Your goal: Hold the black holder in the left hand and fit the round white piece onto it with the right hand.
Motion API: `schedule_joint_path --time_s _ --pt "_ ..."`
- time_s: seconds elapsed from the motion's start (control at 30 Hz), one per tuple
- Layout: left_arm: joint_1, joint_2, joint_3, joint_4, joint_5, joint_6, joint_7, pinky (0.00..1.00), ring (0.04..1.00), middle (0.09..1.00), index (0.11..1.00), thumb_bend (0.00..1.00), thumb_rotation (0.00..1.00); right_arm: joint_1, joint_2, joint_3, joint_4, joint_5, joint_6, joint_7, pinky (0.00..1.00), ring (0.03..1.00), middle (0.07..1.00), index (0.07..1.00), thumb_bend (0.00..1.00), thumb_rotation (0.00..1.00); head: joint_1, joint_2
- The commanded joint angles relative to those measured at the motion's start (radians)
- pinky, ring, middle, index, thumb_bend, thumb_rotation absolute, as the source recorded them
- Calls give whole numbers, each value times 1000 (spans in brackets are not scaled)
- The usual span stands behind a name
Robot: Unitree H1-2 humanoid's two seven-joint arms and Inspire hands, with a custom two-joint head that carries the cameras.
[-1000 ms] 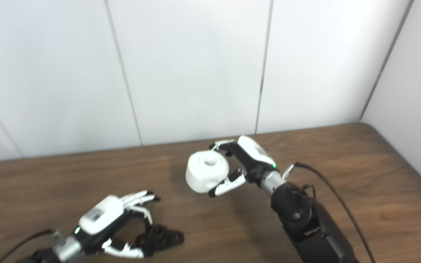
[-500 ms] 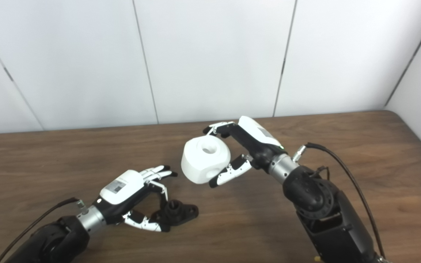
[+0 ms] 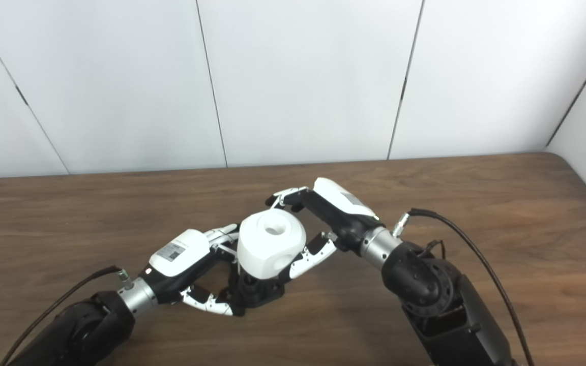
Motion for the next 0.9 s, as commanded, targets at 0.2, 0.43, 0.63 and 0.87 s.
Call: schedule_joint_path --time_s 0.2,0.43,0.63,0.87 --pt "20 -8 -41 26 70 16 -78 916 974 916 485 525 58 -41 9 17 26 -13 -40 -14 774 853 805 480 524 132 0 3" --pt "21 -12 -40 17 65 22 -85 921 969 920 485 525 57 -59 17 30 74 -19 -53 -18 775 858 810 480 524 133 6 7" --pt "26 -13 -40 4 66 29 -90 929 970 920 485 525 57 -75 20 36 108 -25 -69 -19 780 856 807 480 524 132 9 10" --pt "30 -14 -40 -8 68 36 -97 942 968 916 485 525 57 -88 27 41 150 -30 -92 -25 779 847 802 480 525 132 10 11"
